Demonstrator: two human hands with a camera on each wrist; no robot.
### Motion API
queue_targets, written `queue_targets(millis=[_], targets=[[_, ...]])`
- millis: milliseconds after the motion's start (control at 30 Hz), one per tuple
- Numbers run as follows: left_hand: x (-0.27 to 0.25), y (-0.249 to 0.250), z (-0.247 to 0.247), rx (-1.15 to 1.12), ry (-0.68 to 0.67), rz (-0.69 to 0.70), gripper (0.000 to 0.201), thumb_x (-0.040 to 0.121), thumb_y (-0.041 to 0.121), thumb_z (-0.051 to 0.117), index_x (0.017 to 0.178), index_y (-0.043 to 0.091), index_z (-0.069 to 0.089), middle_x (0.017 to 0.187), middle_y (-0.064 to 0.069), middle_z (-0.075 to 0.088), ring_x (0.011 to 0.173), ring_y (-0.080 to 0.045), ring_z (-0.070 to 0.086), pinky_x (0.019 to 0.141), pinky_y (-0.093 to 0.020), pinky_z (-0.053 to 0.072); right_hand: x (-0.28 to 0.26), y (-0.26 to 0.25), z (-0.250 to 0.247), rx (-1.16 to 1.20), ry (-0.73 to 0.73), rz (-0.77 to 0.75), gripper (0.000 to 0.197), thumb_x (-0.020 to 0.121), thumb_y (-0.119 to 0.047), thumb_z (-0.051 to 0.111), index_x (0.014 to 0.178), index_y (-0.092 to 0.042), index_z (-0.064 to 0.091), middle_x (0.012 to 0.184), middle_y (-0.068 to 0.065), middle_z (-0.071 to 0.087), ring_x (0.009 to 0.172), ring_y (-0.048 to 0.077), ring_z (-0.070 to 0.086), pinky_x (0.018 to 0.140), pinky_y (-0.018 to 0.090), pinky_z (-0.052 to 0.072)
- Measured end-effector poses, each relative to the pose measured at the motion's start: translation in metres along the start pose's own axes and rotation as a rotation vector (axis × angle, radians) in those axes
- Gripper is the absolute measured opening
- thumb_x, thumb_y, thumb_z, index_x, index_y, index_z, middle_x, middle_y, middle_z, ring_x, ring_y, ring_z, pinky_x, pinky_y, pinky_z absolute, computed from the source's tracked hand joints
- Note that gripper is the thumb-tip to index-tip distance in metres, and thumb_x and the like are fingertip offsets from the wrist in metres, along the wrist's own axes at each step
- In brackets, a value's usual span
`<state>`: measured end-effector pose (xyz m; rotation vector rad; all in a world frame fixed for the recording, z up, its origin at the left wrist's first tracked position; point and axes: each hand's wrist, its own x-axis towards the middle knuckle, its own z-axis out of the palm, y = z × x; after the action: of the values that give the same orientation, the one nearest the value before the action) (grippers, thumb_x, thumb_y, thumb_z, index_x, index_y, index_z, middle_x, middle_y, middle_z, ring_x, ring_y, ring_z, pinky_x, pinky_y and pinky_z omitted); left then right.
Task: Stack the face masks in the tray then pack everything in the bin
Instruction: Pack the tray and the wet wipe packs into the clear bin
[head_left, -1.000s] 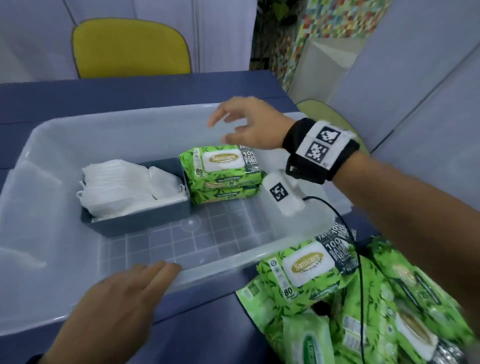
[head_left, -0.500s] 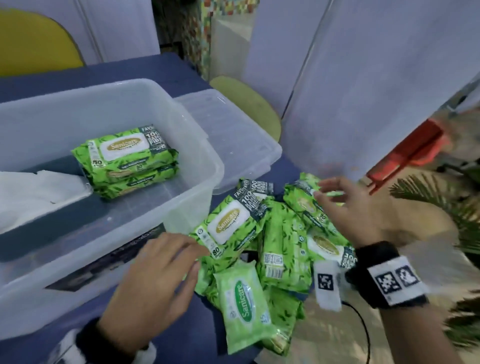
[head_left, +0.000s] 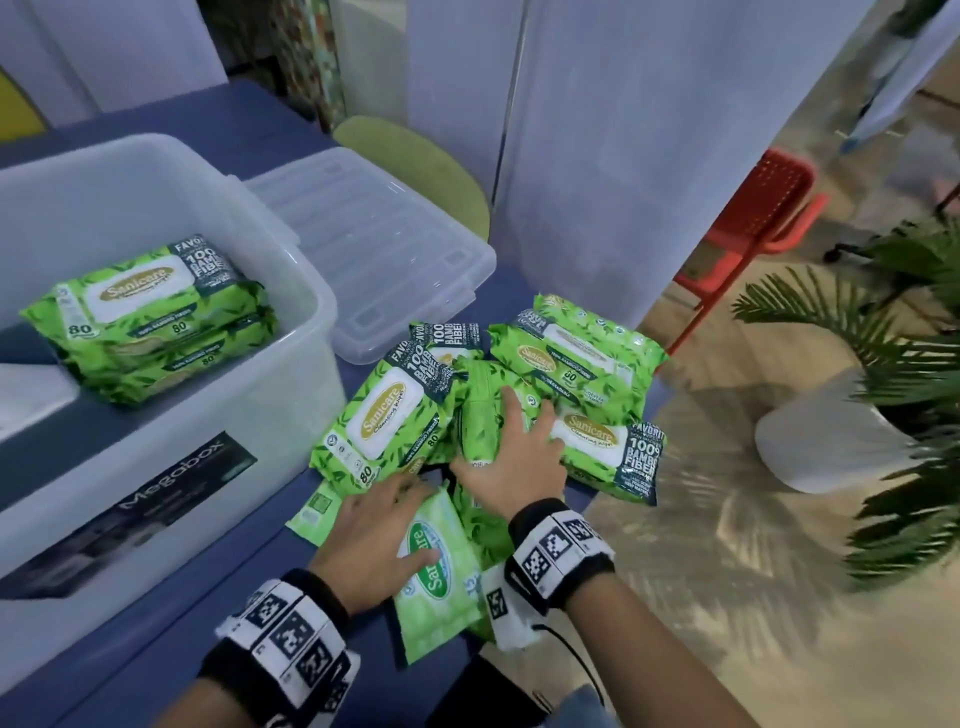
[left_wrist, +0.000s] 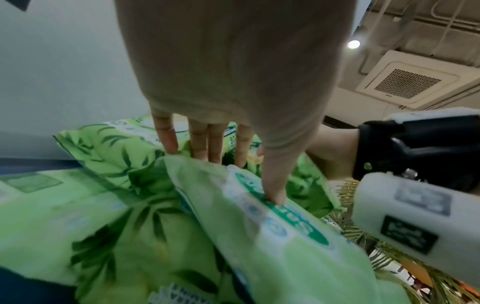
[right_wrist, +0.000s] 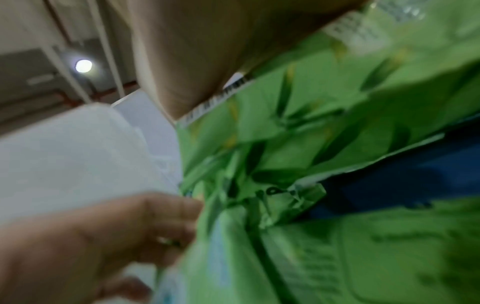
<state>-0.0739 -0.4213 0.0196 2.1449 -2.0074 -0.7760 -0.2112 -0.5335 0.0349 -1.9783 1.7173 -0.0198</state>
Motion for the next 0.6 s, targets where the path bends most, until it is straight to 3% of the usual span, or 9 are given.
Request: queue_targets(millis=[100, 233, 333, 400, 467, 533, 600], targets=[[-0.001, 0.0, 0.0, -0.044, 0.02, -0.005, 0.071, 0.086, 0.047, 0.059, 0.145, 0.034, 0.023, 0.145, 0.008, 0.027, 0.135, -0.012, 0.026, 0.106, -0.032, 0.021, 0.001, 0.008, -0.013, 0.181, -0.033, -0.002, 0.094, 0.066, -0.06, 0.065, 0.145, -0.041, 0.017, 0.154, 0.008, 0.012, 0.129, 0.042, 0.037, 0.1, 0.051, 0.042], [-0.002, -0.004, -0.008, -0.199, 0.09, 0.013, 0.062, 0.088, 0.041, 0.059, 0.142, 0.029, 0.032, 0.136, 0.008, 0.037, 0.126, -0.011, 0.038, 0.104, -0.026, 0.03, -0.002, 0.022, -0.035, 0.507, -0.116, 0.016, 0.096, 0.054, -0.063, 0.062, 0.14, -0.041, 0.027, 0.151, 0.008, 0.022, 0.125, 0.03, 0.045, 0.095, 0.053, 0.048], [-0.004, -0.007, -0.025, -0.362, 0.162, 0.024, 0.063, 0.081, 0.046, 0.052, 0.138, 0.024, 0.04, 0.129, 0.009, 0.042, 0.119, -0.007, 0.042, 0.095, -0.013, 0.029, -0.009, 0.031, -0.054, 0.821, -0.153, 0.048, 0.09, 0.055, -0.052, 0.065, 0.139, -0.034, 0.036, 0.147, 0.004, 0.033, 0.123, 0.021, 0.042, 0.09, 0.038, 0.042], [-0.006, -0.006, -0.038, -0.459, 0.24, 0.032, 0.059, 0.079, 0.045, 0.052, 0.133, 0.023, 0.046, 0.126, 0.008, 0.047, 0.112, -0.005, 0.047, 0.094, -0.013, 0.033, -0.016, 0.034, -0.061, 1.103, -0.248, 0.107, 0.086, 0.05, -0.049, 0.074, 0.128, -0.028, 0.047, 0.136, 0.005, 0.047, 0.116, 0.023, 0.048, 0.088, 0.037, 0.04], [-0.007, -0.003, -0.053, -0.555, 0.317, 0.039, 0.054, 0.077, 0.051, 0.054, 0.126, 0.029, 0.049, 0.122, 0.009, 0.053, 0.105, -0.003, 0.053, 0.092, -0.015, 0.039, -0.022, 0.033, -0.068, 1.473, -0.418, 0.129, 0.079, 0.04, -0.045, 0.086, 0.11, -0.016, 0.061, 0.109, 0.013, 0.065, 0.094, 0.027, 0.062, 0.083, 0.037, 0.049], [-0.009, 0.003, -0.068, -0.648, 0.38, 0.038, 0.051, 0.074, 0.057, 0.054, 0.121, 0.036, 0.05, 0.116, 0.012, 0.058, 0.1, -0.002, 0.056, 0.087, -0.015, 0.044, -0.033, 0.023, -0.079, 1.761, -0.544, 0.045, 0.053, 0.045, -0.034, 0.085, 0.089, -0.01, 0.071, 0.087, 0.01, 0.071, 0.079, 0.025, 0.066, 0.076, 0.032, 0.053], [-0.013, 0.012, -0.085, -0.76, 0.428, 0.024, 0.045, 0.077, 0.05, 0.057, 0.119, 0.036, 0.051, 0.112, 0.011, 0.06, 0.094, -0.004, 0.059, 0.082, -0.017, 0.049, -0.047, 0.004, -0.091, 1.909, -0.609, -0.043, 0.026, 0.055, -0.028, 0.076, 0.075, -0.011, 0.073, 0.079, 0.008, 0.071, 0.073, 0.023, 0.068, 0.07, 0.03, 0.056]])
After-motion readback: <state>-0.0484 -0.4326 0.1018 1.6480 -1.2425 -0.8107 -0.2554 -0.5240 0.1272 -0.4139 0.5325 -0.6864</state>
